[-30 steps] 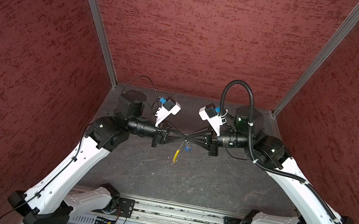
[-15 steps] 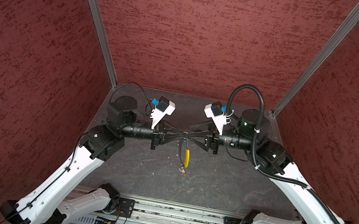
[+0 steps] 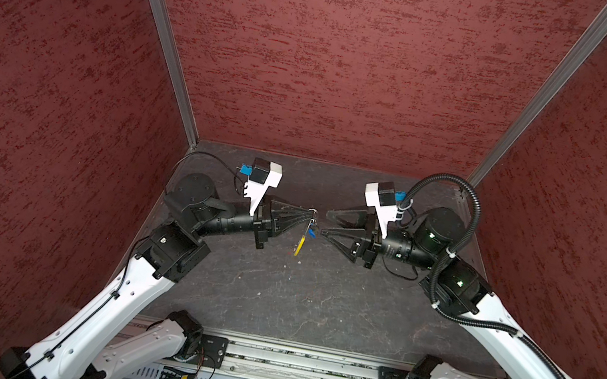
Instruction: Remove the keys from the keyring
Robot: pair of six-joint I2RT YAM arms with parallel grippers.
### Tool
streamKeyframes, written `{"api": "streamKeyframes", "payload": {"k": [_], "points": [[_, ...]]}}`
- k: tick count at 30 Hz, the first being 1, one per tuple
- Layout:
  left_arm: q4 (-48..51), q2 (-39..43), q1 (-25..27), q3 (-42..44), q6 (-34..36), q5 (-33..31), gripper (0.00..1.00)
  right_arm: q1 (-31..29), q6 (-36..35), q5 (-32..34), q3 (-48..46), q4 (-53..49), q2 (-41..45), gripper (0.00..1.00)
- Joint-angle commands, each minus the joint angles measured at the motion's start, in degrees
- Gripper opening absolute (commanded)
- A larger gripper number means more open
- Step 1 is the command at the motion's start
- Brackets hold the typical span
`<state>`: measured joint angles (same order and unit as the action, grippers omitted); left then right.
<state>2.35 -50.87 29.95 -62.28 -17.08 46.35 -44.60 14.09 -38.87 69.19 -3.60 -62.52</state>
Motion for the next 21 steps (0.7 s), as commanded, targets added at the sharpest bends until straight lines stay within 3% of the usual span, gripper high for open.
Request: {"api": "streamKeyframes", "payload": {"k": [1,14,21], "points": [[-8.25,0.62,0.1,0.97,-3.01,0.96,0.0,-0.4,1.33,-2.6,0.0,4.5,-0.05,0.54],[-16.08,0.14,0.1,3.63,-7.87,1.62,0.0,-0.88,1.6,-3.87,0.68,5.44,-2.46,0.45],[-16.01,0.54,0.09,4.27,-7.88,-0.35,0.0,-1.09,1.25,-3.64,1.2,5.71,-3.2,0.24]]}}
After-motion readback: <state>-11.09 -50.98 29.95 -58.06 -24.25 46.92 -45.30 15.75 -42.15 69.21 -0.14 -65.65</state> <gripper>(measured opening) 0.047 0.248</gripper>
